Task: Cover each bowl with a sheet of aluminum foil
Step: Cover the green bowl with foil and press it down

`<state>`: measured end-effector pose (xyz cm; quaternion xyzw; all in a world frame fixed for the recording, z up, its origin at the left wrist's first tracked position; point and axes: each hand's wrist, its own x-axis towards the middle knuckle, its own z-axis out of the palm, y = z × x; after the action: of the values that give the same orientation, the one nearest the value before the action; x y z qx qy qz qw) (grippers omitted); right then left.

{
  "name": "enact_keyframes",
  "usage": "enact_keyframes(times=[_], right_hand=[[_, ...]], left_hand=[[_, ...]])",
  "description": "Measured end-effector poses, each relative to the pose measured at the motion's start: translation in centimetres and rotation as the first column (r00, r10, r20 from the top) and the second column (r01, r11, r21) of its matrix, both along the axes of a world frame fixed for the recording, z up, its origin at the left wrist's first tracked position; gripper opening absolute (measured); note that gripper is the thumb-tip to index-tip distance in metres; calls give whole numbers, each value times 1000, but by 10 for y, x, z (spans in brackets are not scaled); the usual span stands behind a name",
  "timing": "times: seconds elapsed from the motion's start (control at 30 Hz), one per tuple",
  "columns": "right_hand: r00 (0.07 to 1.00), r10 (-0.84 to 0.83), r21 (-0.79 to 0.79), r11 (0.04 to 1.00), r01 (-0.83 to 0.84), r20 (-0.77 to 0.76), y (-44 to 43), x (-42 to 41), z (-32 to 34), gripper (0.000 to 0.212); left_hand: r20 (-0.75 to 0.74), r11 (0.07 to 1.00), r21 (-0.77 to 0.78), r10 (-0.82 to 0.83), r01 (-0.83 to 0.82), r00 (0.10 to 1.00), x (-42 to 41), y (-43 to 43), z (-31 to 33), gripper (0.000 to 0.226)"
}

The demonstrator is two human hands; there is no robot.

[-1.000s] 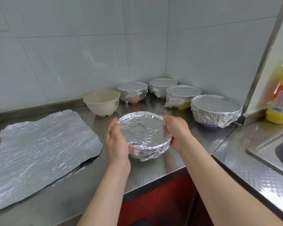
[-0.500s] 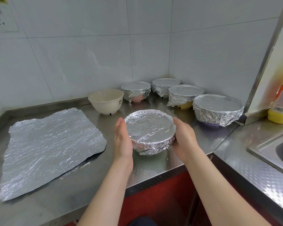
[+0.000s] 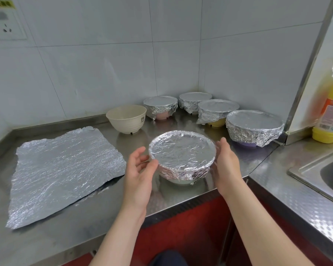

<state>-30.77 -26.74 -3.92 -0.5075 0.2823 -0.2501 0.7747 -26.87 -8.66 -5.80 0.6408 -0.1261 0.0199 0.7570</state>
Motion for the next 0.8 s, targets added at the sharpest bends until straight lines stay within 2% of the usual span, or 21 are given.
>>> enact_keyframes(times=[0.07,0.13,0.2,0.3,0.47,0.57,0.67,0.8], right_hand=[[995,-86,-95,992,81,-54,-3,-7,0,42],[996,-84,-134,988,78,-44,1,-13,-7,44],[1000,-19,-114,993,20,7,14,-12,-12,50],[1000,0,-60,998,2,30,16,6,-12,75],[999,-5,-83,997,3,-32,-12,52,-1,72],[988,-79,-230,972,47,-134,-26,79,8,59],[941,-186,-375,924,69,-284,-41,106,15,53],[958,-179,-330,939,98,-222,-55,137,19,57]], left_hand=[[8,1000,18,-22,22,1000,2,2,3,42],[28,998,34,-49,48,998,3,0,4,41],[37,998,53,-40,38,998,3,-8,2,40],[39,992,123,34,-39,999,5,-27,-1,41],[11,988,156,22,-24,1000,30,-60,3,44],[-27,988,156,1,3,1000,57,-78,6,53],[-45,989,150,15,-8,999,87,-96,10,49],[-31,990,142,20,-15,999,117,-110,16,48]])
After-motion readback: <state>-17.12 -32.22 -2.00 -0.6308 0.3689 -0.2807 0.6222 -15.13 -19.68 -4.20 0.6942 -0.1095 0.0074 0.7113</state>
